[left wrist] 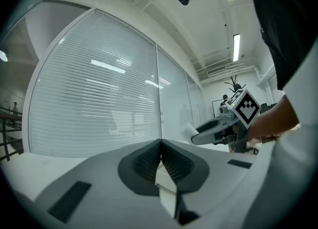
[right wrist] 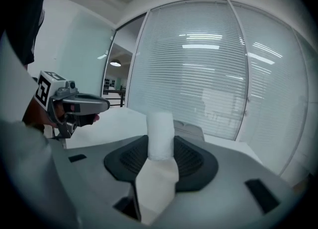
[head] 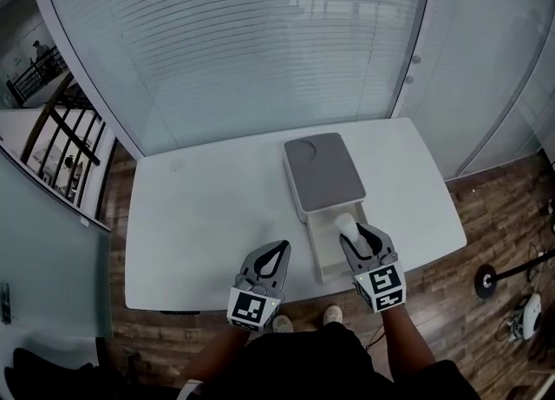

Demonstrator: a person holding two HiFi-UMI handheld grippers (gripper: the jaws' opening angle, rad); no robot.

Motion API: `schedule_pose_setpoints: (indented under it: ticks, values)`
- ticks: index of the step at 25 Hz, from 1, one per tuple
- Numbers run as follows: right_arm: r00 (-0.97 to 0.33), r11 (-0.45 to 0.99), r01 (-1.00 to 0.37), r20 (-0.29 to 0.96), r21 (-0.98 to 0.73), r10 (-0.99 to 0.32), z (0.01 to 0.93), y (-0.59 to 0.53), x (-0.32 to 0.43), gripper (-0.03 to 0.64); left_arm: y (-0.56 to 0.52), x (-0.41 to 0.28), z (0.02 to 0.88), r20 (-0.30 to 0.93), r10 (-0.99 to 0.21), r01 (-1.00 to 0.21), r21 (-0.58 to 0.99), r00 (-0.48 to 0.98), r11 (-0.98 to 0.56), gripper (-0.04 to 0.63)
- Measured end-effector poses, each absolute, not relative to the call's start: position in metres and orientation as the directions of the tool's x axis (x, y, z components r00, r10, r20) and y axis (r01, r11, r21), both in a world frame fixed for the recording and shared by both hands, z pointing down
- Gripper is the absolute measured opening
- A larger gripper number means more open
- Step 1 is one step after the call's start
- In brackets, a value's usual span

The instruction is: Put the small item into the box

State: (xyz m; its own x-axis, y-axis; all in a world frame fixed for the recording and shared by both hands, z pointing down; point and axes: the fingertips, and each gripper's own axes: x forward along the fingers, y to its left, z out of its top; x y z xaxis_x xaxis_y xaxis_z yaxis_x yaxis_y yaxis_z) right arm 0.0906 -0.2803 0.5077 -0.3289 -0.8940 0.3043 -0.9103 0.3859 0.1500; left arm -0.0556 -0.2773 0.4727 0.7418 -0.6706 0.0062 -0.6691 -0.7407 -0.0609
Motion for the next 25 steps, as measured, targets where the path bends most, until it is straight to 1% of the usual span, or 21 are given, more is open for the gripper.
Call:
schedule_pose_setpoints:
  ticks: [4, 6, 9, 14, 18, 22, 25]
  values:
    - [-0.363, 0.458, -0.866, 0.379, 0.2, -0.851, 0.518, -0.293, 0.094, 0.166, -0.285, -0.049, 0.479, 0.029, -0.687, -0.686, -0.048, 0.726, -0.726, 0.014]
    - [-0.386, 0.507, -0.836, 0.435, 0.208, -0.814, 0.531, -0.299, 0.096, 0.166, -0.289, -0.045, 0.478, 0.018, -0.701, -0.7, -0.034, 0.713, -0.713, 0.014]
    - [-0.41, 0.586, -0.779, 0.525, 0.225, -0.746, 0.556, -0.307, 0.094, 0.166, -0.297, -0.042, 0.485, 0.043, -0.719, -0.719, -0.033, 0.693, -0.695, 0.014]
    - [-0.405, 0.711, -0.646, 0.664, 0.279, -0.628, 0.592, -0.309, 0.093, 0.164, -0.301, -0.039, 0.504, 0.086, -0.742, -0.745, 0.002, 0.664, -0.667, 0.014]
    - [-0.41, 0.784, -0.556, 0.729, 0.277, -0.548, 0.606, -0.314, 0.087, 0.166, -0.304, -0.036, 0.495, 0.058, -0.762, -0.763, 0.008, 0.645, -0.646, 0.014]
    - [-0.381, 0.847, -0.462, 0.803, 0.264, -0.458, 0.627, -0.315, 0.084, 0.167, -0.302, -0.038, 0.511, 0.106, -0.776, -0.78, 0.003, 0.622, -0.625, 0.014]
    - [-0.36, 0.881, -0.401, 0.842, 0.25, -0.402, 0.64, -0.316, 0.078, 0.166, -0.305, -0.042, 0.509, 0.094, -0.786, -0.791, 0.023, 0.611, -0.612, 0.012]
